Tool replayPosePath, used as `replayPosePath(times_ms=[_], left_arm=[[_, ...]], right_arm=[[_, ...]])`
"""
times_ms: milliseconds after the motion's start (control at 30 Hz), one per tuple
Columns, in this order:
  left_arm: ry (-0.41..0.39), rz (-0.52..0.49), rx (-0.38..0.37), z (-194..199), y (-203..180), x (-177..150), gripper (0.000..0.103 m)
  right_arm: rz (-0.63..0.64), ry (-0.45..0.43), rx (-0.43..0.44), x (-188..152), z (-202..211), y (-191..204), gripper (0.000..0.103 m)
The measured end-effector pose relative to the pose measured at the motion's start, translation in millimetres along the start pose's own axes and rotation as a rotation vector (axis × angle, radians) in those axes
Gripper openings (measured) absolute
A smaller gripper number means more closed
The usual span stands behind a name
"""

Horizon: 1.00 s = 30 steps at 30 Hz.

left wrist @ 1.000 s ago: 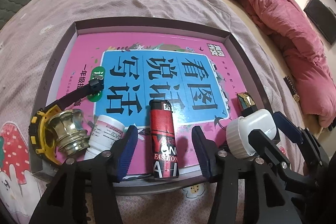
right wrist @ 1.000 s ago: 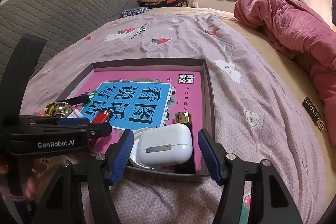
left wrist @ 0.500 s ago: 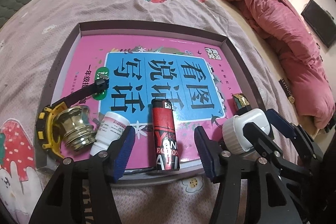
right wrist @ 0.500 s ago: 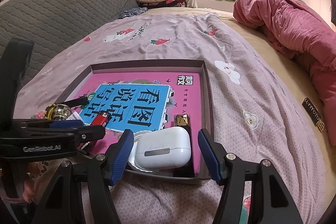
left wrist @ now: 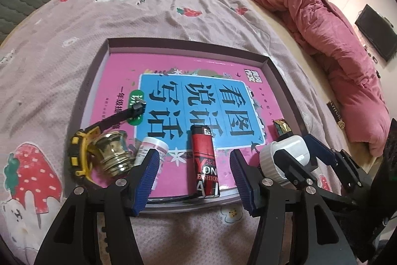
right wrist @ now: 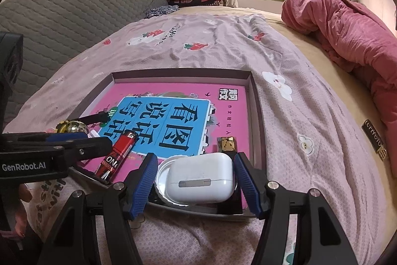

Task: Organize rigid objects
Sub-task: 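Open right gripper to release earbuds case in tray while left gripper withdraws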

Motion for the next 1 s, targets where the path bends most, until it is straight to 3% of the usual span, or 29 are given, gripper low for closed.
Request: replayPosePath(times_ms=[333, 600, 867, 1000], left_arm=[[-0.025, 0.001, 0.029, 13.4, 10.7, 2.7, 0.062], [-0.050, -0.018, 0.043, 26.1, 11.0, 6.6, 0.069], [-0.084, -0.025, 0.050, 40.2, 10.6, 11.7, 0.070], [-0.100, -0.029, 0.064, 48.4, 11.0, 12.1, 0.075]], right_arm=[[0.036, -0.039, -0.025, 10.4, 7.5, 5.4, 0.063], [0.059, -0.061, -0.021, 18.7, 17.5, 14.6, 0.063], [0.040, -0.073, -0.038, 26.1, 26.5, 13.8, 0.064], [0.007, -0.071, -0.045, 27.5, 33.8, 10.8, 0.064]])
Point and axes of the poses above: each gripper's, at about its wrist camera, not at the fingertips, and z roughly against the way its jaws point, y to its left, x to its top, the point moved 10 cm from there along -z, roughly the way its jaws point, and after that the axes turned 6 degrees about -x, right-handed, at the moved point
